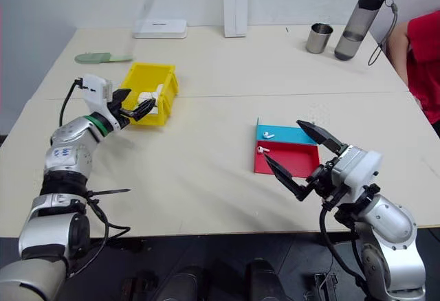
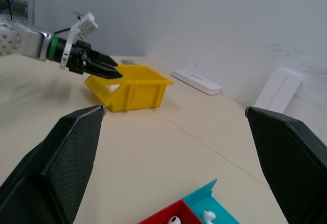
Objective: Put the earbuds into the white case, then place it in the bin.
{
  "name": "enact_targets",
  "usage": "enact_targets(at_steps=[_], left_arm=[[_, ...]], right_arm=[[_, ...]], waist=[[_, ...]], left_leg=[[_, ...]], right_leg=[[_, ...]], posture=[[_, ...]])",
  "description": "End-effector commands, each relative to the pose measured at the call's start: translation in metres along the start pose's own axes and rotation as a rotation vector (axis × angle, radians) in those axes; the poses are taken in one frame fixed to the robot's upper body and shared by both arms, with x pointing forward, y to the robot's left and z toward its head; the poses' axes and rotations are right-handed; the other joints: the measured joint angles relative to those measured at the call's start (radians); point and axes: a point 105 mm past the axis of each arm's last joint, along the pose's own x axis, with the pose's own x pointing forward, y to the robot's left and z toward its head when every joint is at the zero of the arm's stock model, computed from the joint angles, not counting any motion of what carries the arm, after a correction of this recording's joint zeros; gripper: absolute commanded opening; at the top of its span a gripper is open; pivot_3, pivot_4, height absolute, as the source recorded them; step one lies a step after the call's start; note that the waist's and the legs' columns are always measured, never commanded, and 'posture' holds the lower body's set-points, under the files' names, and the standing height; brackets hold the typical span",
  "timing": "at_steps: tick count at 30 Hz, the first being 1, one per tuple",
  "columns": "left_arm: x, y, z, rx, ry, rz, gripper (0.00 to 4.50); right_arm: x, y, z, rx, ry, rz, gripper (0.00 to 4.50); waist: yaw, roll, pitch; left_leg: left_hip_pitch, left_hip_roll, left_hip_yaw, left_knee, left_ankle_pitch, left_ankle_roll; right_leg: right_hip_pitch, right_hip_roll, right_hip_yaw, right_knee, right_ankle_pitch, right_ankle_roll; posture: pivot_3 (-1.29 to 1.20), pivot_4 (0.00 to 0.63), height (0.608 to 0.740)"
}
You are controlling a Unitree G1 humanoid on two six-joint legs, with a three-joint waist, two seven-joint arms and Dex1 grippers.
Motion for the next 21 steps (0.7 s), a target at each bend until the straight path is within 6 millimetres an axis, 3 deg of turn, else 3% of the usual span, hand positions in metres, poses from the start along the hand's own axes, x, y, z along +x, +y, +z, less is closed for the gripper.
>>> enact_targets(at_steps=[1, 4, 6, 13, 16, 21], left_arm=[[-0.038, -0.008, 0.040, 0.154, -0.127, -0.105, 4.49], [-0.077, -0.005, 0.024, 0.291, 0.040, -0.108, 4.49], [-0.104, -0.016, 0.024, 0.264, 0.036, -0.173, 4.49], [-0.190, -0.053, -0.019, 0.273, 0.368, -0.307, 4.49], [-0.209, -0.056, -0.022, 0.264, 0.399, -0.275, 4.49], [-0.214, -0.060, -0.023, 0.229, 0.374, -0.231, 4.49]], right_arm=[[-0.014, -0.009, 0.001, -0.064, 0.034, 0.038, 4.50], [-0.025, -0.019, -0.004, -0.077, 0.083, 0.078, 4.50], [-0.034, -0.026, -0.011, -0.087, 0.128, 0.127, 4.50], [-0.067, -0.046, -0.032, -0.088, 0.275, 0.297, 4.50], [-0.070, -0.052, -0.036, -0.090, 0.289, 0.317, 4.50], [-0.059, -0.056, -0.041, -0.096, 0.279, 0.342, 4.50]], waist=[[-0.007, 0.000, 0.000], [-0.014, 0.000, 0.000], [-0.013, 0.000, 0.000], [0.005, -0.001, 0.000], [0.020, 0.000, 0.000], [0.023, 0.000, 0.000]], left_leg=[[0.000, 0.000, 0.000, 0.000, 0.000, 0.000], [0.000, 0.000, 0.000, -0.001, 0.000, 0.000], [0.001, 0.000, 0.001, -0.002, 0.000, 0.000], [0.009, 0.002, 0.000, -0.007, 0.000, 0.001], [0.017, 0.003, -0.001, -0.011, -0.001, 0.002], [0.018, 0.003, -0.001, -0.011, -0.001, 0.003]], right_leg=[[-0.001, 0.000, 0.000, 0.000, 0.000, 0.000], [-0.001, 0.000, 0.001, -0.001, 0.000, 0.000], [0.000, 0.000, 0.002, -0.001, 0.000, 0.000], [0.014, -0.001, 0.001, -0.016, 0.000, 0.000], [0.026, 0.000, 0.000, -0.028, 0.000, -0.001], [0.029, 0.000, 0.000, -0.030, 0.000, -0.001]], posture=[[0.00, 0.150, 0.740], [0.00, 0.150, 0.740], [0.00, 0.150, 0.740], [0.00, 0.150, 0.740], [0.00, 0.150, 0.740], [0.00, 0.150, 0.740]])
